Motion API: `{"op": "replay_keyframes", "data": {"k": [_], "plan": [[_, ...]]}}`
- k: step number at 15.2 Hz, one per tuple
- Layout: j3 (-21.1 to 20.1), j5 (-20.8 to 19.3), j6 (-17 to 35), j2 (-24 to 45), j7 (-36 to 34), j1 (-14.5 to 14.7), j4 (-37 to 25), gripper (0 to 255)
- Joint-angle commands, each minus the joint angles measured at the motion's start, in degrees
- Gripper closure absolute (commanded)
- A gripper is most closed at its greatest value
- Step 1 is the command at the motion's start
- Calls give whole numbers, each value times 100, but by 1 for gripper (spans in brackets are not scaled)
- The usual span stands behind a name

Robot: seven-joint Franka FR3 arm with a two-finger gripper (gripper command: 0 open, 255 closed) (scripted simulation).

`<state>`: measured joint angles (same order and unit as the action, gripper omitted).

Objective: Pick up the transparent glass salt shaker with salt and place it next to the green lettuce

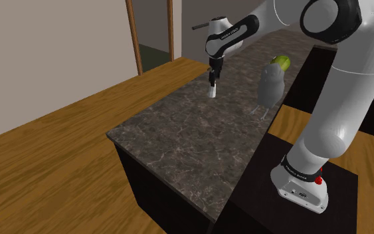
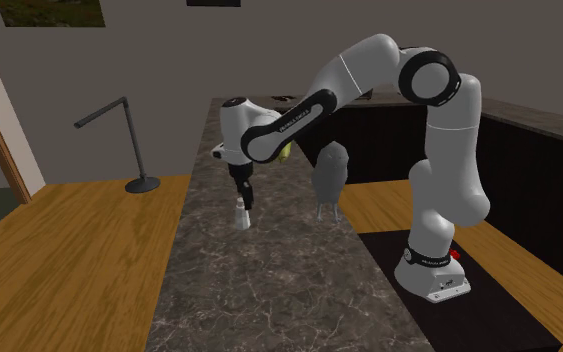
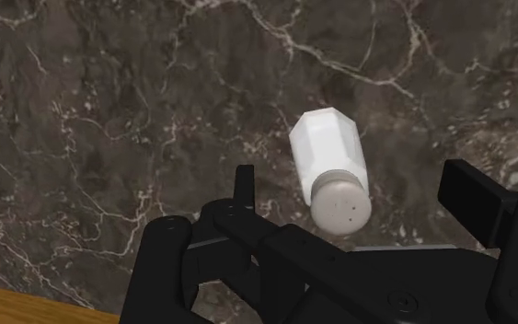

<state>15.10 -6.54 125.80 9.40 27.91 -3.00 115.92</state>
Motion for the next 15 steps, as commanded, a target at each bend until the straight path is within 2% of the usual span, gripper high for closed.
{"op": "replay_keyframes", "data": {"k": [1, 10, 11, 15], "plan": [[4, 15, 149, 77, 12, -16, 67, 0], [5, 19, 188, 100, 15, -20, 85, 0], [5, 19, 188, 100, 15, -20, 85, 255], [5, 19, 187, 101, 15, -20, 83, 255]]}}
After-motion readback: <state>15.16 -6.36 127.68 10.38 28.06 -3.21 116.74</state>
